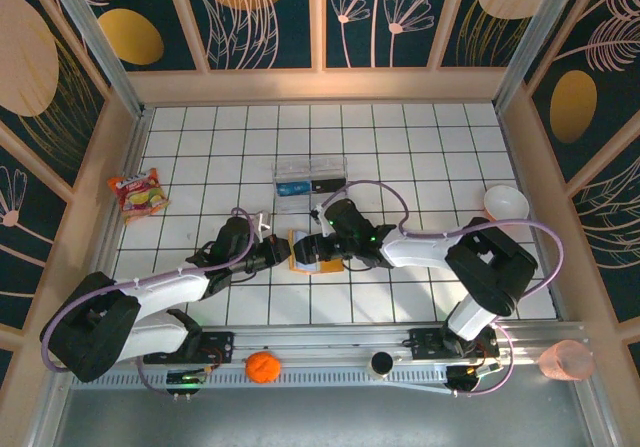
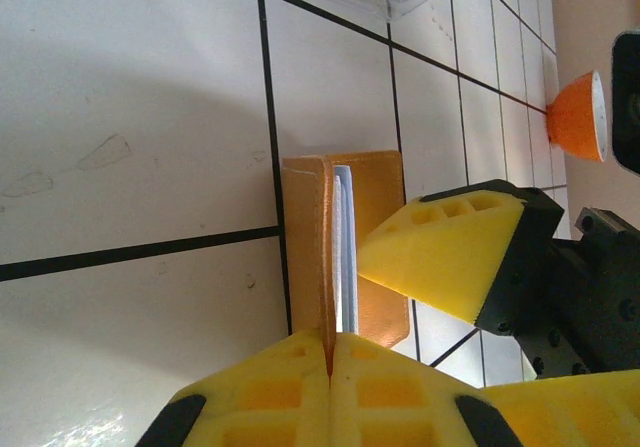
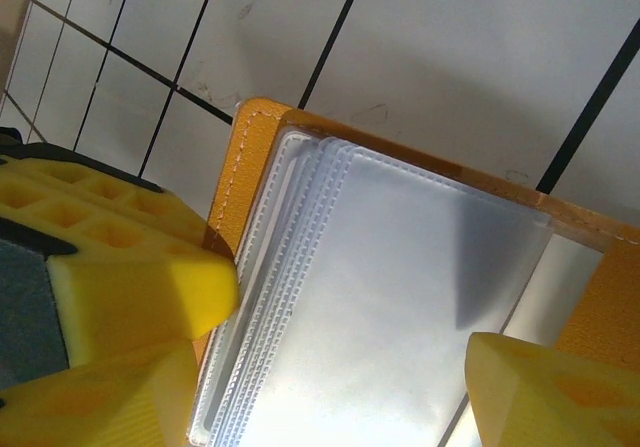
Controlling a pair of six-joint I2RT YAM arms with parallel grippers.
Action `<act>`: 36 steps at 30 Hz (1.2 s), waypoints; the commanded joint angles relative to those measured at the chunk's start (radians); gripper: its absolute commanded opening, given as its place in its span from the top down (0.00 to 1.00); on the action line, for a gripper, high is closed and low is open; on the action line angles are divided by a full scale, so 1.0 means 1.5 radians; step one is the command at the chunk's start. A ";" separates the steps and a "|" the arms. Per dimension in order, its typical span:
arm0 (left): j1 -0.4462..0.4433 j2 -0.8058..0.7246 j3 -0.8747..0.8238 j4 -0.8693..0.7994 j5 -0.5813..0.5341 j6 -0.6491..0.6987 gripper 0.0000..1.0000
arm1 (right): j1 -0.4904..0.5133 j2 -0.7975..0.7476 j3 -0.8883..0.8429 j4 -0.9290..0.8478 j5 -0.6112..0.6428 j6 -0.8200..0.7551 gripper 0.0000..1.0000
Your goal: Take the credit cards out of the card holder
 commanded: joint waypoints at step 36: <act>-0.003 -0.011 -0.001 0.018 0.017 0.004 1.00 | -0.010 -0.066 -0.063 -0.105 0.156 0.045 0.30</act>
